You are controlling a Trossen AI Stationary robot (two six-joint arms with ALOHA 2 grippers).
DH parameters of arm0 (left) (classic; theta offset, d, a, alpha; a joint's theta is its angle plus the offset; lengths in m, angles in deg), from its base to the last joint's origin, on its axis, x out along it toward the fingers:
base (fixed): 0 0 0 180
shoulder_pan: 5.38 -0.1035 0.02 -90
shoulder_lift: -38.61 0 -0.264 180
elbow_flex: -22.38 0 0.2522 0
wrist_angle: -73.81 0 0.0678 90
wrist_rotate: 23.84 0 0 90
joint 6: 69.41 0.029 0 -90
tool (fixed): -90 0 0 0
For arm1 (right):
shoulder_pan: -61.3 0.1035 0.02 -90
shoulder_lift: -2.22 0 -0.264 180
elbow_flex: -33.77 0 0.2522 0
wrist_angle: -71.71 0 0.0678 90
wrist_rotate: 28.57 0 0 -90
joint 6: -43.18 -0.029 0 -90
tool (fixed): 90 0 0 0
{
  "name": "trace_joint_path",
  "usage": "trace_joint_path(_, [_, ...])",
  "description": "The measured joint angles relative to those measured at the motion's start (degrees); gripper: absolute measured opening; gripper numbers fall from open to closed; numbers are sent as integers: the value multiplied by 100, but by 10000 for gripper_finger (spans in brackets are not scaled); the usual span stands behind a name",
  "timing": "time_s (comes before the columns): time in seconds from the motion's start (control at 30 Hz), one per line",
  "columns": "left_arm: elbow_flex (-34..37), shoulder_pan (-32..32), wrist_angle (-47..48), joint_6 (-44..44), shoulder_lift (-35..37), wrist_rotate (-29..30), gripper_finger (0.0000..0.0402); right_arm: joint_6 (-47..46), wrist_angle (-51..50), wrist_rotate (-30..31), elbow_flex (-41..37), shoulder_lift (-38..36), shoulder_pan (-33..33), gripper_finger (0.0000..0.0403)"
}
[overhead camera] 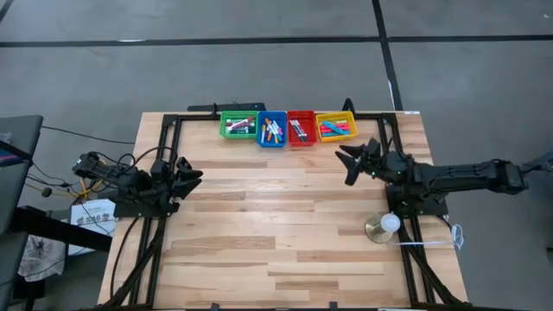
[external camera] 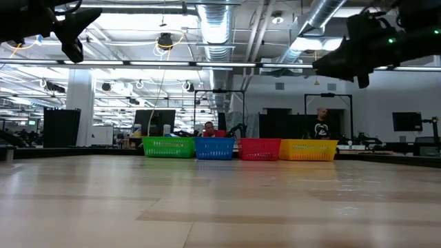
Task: Pick & Place Markers
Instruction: Return to Home Position
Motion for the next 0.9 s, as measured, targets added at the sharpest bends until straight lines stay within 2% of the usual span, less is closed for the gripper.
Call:
trace_joint_path(0.27, [0, 0, 110, -10, -1, 279, 140, 44, 963, 10, -1162, -584, 326, 137])
trace_joint_path(0.37, [-4, 1, 223, 11, -22, 286, 140, -54, 490, 27, -1153, -842, 374, 137])
trace_joint_path(0.57, [-4, 0, 334, -218, -334, 326, 140, 318, 568, 28, -1153, -1139, 335, 138])
trace_joint_path(0.9, [-4, 0, 287, -223, -858, 324, 140, 291, 551, 7, -1153, -1176, 431, 137])
